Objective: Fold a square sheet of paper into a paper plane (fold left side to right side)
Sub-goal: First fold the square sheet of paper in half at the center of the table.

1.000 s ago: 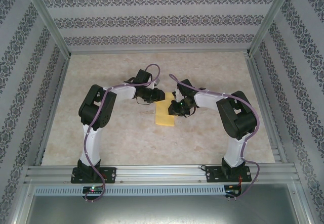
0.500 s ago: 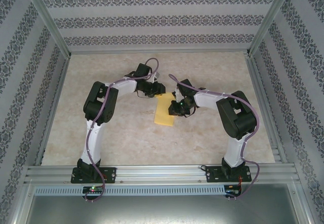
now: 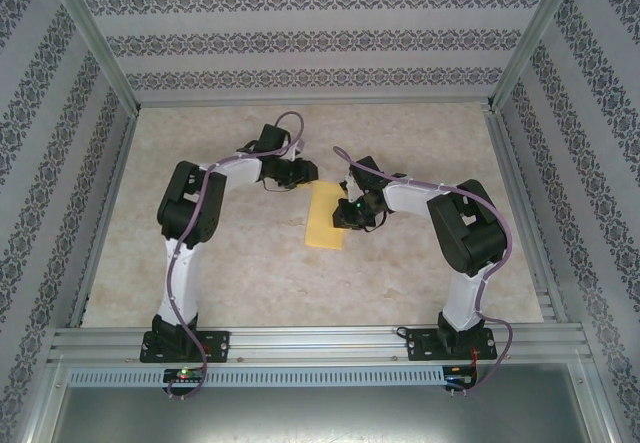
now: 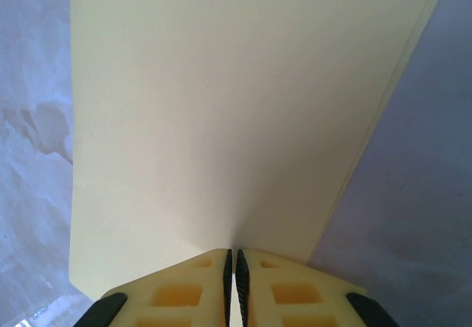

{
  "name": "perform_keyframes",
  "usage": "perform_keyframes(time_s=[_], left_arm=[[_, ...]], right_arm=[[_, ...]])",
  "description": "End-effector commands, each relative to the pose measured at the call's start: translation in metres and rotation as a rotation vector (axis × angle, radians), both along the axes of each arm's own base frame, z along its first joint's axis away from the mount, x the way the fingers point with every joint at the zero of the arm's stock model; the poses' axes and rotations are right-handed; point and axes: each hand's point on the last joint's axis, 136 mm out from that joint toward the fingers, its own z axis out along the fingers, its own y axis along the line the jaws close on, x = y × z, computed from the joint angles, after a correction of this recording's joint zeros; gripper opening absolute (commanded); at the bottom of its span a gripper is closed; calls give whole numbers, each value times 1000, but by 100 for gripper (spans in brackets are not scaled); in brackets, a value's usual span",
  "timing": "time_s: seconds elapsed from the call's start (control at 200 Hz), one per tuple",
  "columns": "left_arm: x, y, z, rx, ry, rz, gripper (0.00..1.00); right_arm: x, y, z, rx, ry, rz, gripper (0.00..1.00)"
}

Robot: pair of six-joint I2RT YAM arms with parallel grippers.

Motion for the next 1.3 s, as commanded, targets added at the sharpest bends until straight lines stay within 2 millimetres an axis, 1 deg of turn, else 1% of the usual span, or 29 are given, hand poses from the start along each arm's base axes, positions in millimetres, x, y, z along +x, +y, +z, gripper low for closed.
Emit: perform_keyframes(time_s=[0.0, 0.05, 0.1, 0.21, 0.315, 0.42, 0.52, 0.605, 0.704, 0.799, 0.904, 1.029, 1.149, 1.294], left_arm=[[-3, 4, 44, -28, -136, 6, 36], [-16, -3, 48, -57, -133, -15, 36], [-30, -12, 47, -81, -121, -42, 36], [-54, -29, 35, -102, -86, -81, 36], [-69, -41, 18, -102, -46, -109, 36], [-76, -47, 2, -107, -15, -115, 36], [-75, -49, -5, -123, -8, -98, 36], [-74, -46, -10, -112, -2, -66, 36], [-77, -38, -19, -94, 8, -21, 36], [-83, -28, -29, -50, 19, 4, 35], [-85, -17, -33, -3, 23, 13, 36], [-75, -5, -26, 38, 15, 21, 39], [-57, 9, -17, 89, 0, 29, 39], [-42, 15, -6, 101, -21, 30, 39]], right_arm=[[-30, -22, -34, -129, 119, 16, 16], [-30, -21, -34, -129, 118, 17, 16], [-30, -22, -35, -131, 119, 18, 16], [-30, -22, -35, -133, 121, 17, 16], [-31, -23, -35, -136, 124, 19, 15], [-31, -23, -35, -140, 126, 20, 15], [-31, -23, -36, -140, 127, 20, 15], [-32, -23, -36, -144, 128, 22, 15], [-32, -25, -36, -156, 127, 23, 15], [-33, -28, -36, -166, 127, 27, 15], [-34, -30, -37, -175, 131, 34, 15], [-35, -32, -38, -178, 134, 37, 15], [-35, -33, -39, -178, 140, 40, 15], [-35, -32, -37, -174, 136, 42, 15]])
